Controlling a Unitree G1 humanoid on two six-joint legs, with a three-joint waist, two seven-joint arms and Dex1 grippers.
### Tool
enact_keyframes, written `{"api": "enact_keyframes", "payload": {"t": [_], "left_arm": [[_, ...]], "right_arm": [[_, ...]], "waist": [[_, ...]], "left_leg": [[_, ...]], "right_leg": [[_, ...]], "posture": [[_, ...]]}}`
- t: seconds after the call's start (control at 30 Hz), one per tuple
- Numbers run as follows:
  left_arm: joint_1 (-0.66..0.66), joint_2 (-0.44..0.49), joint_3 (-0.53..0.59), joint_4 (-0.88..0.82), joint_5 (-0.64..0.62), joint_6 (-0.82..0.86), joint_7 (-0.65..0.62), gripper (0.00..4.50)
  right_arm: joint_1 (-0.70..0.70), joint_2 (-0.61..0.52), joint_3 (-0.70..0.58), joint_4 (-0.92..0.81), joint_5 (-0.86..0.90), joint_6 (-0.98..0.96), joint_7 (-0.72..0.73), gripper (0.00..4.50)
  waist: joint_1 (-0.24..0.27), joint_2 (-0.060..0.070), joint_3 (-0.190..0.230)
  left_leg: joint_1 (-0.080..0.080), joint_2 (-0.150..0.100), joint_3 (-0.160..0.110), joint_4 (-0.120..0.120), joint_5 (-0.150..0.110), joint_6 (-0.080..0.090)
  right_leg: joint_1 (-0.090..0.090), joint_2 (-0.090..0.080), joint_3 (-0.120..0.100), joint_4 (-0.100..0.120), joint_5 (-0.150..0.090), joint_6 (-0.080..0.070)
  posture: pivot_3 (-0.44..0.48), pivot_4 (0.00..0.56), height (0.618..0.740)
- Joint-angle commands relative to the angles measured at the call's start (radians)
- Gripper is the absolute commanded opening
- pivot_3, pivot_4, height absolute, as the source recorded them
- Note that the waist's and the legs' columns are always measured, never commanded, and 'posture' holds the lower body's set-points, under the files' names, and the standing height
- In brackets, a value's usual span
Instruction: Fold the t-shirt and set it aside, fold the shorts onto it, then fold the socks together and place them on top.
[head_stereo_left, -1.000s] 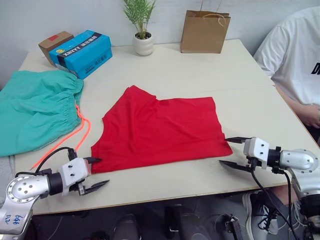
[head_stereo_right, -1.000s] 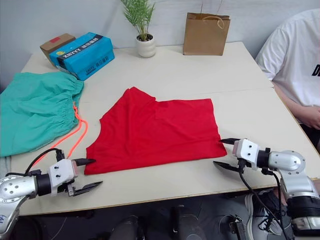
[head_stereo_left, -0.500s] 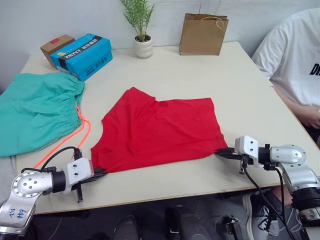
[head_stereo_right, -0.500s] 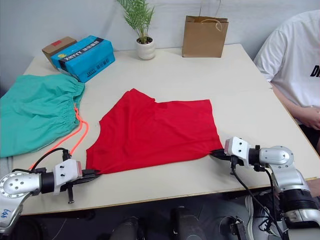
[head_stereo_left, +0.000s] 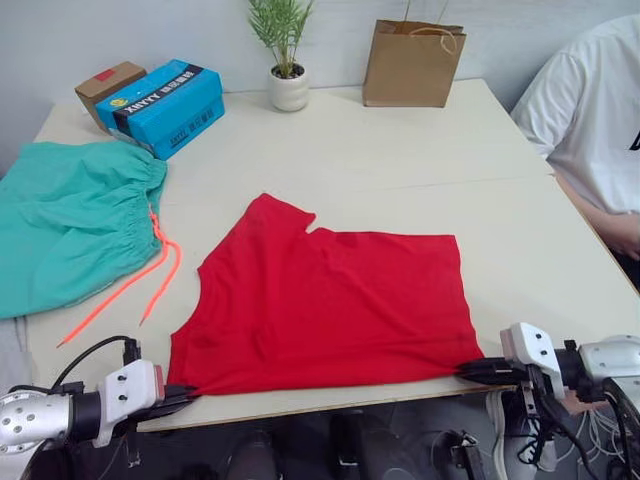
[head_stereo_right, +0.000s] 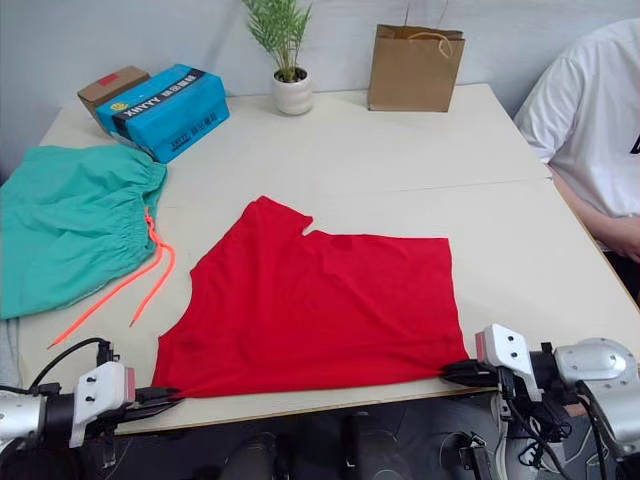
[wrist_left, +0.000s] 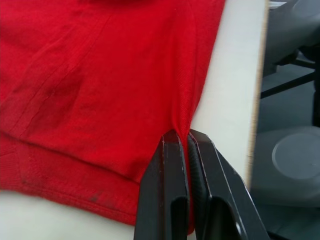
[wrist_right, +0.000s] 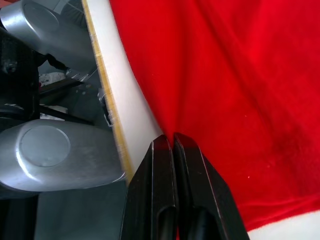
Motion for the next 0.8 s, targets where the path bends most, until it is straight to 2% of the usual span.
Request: {"api": "enact_keyframes", "payload": {"t": [0.03,0.1,0.2,0.4,0.5,0.57,0.6,0.63,0.7,0.8], "left_arm": [[0.016,-0.018,0.035,-0.034,-0.030,0.015,0.001,0.02],[0.014,-0.025,0.039,-0.035,-0.046,0.030,-0.004,0.02],[0.021,-0.004,0.083,-0.058,-0.102,0.099,-0.033,0.71],[0.085,0.067,0.208,-0.075,-0.167,0.177,-0.169,2.43],[0.047,0.125,0.291,-0.059,-0.243,0.296,-0.202,3.36],[-0.028,0.150,0.307,-0.035,-0.309,0.380,-0.185,3.98],[-0.113,0.166,0.291,-0.010,-0.351,0.444,-0.141,4.28],[-0.175,0.176,0.278,0.006,-0.378,0.491,-0.110,4.44],[-0.319,0.210,0.226,0.044,-0.425,0.627,-0.031,4.44],[-0.662,0.202,0.035,0.184,-0.386,0.666,0.041,4.44]], "right_arm": [[0.025,0.000,-0.044,-0.035,0.031,0.049,-0.019,0.00],[0.026,0.009,-0.050,-0.042,0.042,0.058,-0.025,0.00],[0.034,-0.001,-0.056,-0.063,0.072,0.117,-0.015,0.62],[0.079,-0.118,-0.155,-0.160,0.196,0.364,0.037,2.48],[0.047,-0.176,-0.213,-0.172,0.265,0.473,0.067,3.55],[-0.015,-0.193,-0.221,-0.139,0.283,0.512,0.067,4.20],[-0.086,-0.188,-0.202,-0.091,0.268,0.509,0.057,4.50],[-0.136,-0.182,-0.187,-0.057,0.256,0.506,0.050,4.50],[-0.253,-0.155,-0.148,0.026,0.219,0.484,0.032,4.50],[-0.516,-0.072,-0.030,0.266,0.070,0.383,-0.030,4.50]], "waist": [[0.000,0.000,0.000],[0.000,0.000,0.000],[0.000,-0.001,0.001],[-0.002,-0.001,0.001],[-0.001,-0.002,0.002],[0.000,-0.002,0.002],[0.000,-0.002,0.002],[0.000,-0.002,0.003],[0.001,-0.002,0.005],[-0.001,-0.002,0.007]], "left_leg": [[0.000,0.000,0.000,0.000,0.000,0.000],[0.000,0.000,-0.001,0.000,0.001,0.001],[0.000,-0.001,-0.001,0.000,0.003,0.001],[-0.001,-0.001,-0.002,0.000,0.003,0.000],[-0.001,-0.001,-0.002,0.000,0.003,0.000],[-0.001,-0.001,-0.003,0.000,0.004,0.000],[0.000,-0.002,-0.004,0.000,0.004,0.000],[0.000,-0.002,-0.004,0.001,0.005,0.001],[-0.001,-0.003,-0.004,0.001,0.007,0.001],[0.001,-0.003,-0.004,0.001,0.009,0.001]], "right_leg": [[0.000,0.000,0.000,0.000,0.000,0.000],[0.000,0.000,0.000,0.000,0.000,0.000],[0.000,0.000,0.001,0.000,0.000,0.000],[0.000,0.000,0.001,0.001,0.000,-0.001],[0.000,0.000,0.000,0.001,0.000,-0.001],[0.000,0.001,0.000,0.000,0.000,-0.001],[0.000,0.001,0.000,0.000,0.000,-0.002],[0.000,0.001,0.000,0.000,0.000,-0.002],[0.000,0.000,0.001,0.000,0.002,-0.003],[0.002,0.000,0.001,0.000,0.004,-0.002]], "posture": [[0.000,0.150,0.740],[0.000,0.150,0.740],[0.000,0.150,0.740],[0.000,0.150,0.740],[0.000,0.150,0.740],[0.000,0.150,0.740],[0.000,0.150,0.740],[0.000,0.150,0.740],[0.000,0.150,0.740],[0.000,0.150,0.740]]}}
